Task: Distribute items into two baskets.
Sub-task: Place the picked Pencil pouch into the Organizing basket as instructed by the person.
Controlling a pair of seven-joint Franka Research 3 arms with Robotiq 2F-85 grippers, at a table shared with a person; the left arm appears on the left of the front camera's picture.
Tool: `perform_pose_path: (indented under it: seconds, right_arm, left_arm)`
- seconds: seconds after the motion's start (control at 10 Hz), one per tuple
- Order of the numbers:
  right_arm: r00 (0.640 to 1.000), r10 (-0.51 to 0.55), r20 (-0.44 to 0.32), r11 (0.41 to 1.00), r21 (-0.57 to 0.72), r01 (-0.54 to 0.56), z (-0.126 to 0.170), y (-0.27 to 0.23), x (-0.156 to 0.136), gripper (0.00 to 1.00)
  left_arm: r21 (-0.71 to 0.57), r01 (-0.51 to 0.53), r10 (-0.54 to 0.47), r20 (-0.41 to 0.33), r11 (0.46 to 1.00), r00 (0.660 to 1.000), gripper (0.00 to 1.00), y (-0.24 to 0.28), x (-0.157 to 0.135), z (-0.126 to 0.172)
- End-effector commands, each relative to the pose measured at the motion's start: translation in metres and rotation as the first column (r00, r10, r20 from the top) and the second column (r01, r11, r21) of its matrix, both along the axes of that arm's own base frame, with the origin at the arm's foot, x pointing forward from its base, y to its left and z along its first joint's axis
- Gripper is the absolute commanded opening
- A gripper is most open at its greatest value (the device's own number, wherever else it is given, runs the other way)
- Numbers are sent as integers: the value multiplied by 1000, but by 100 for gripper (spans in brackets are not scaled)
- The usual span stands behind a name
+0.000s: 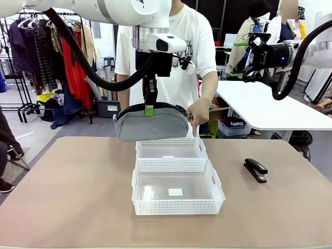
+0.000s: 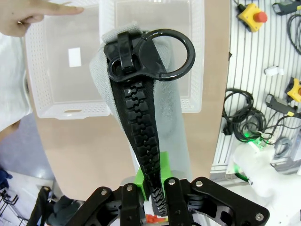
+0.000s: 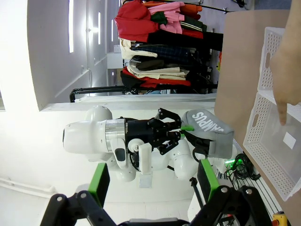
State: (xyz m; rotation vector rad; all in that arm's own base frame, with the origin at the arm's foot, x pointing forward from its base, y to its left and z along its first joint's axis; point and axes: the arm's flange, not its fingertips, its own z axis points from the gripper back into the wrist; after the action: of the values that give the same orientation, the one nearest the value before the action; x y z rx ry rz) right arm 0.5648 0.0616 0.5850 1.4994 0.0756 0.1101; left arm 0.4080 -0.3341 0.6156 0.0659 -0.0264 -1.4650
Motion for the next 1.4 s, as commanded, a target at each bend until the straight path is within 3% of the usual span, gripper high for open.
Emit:
perform_pose_path:
  seconds: [0.0, 0.2, 0.6, 1.0, 1.1, 1.3]
  right_arm:
    - [1000, 1, 4, 1000, 2, -1, 2, 0, -1, 100]
    - [1000, 1, 4, 1000, 2, -1, 2, 0, -1, 100]
    - [1000, 1, 4, 1000, 2, -1, 2, 0, -1, 100]
    - [1000, 1, 4, 1000, 2, -1, 2, 0, -1, 100]
    - [1000, 1, 4, 1000, 2, -1, 2, 0, -1, 100]
    - [1000, 1, 4, 1000, 2, -1, 2, 0, -1, 100]
  left_arm:
    - [3, 35, -35, -75, 999, 997, 0, -12, -6, -3]
    - [21, 21, -20, -63, 1000, 998, 0, -35, -12, -23]
    - [-61, -35, 29, -91, 998, 995, 0, -66, -13, -71]
    - [-5, -83, 82, -128, 997, 988, 0, -91, -4, -119]
    - [6, -138, 138, -138, 990, 981, 0, -97, -1, -132]
    - [18, -86, 87, -133, 996, 987, 0, -97, 4, -156]
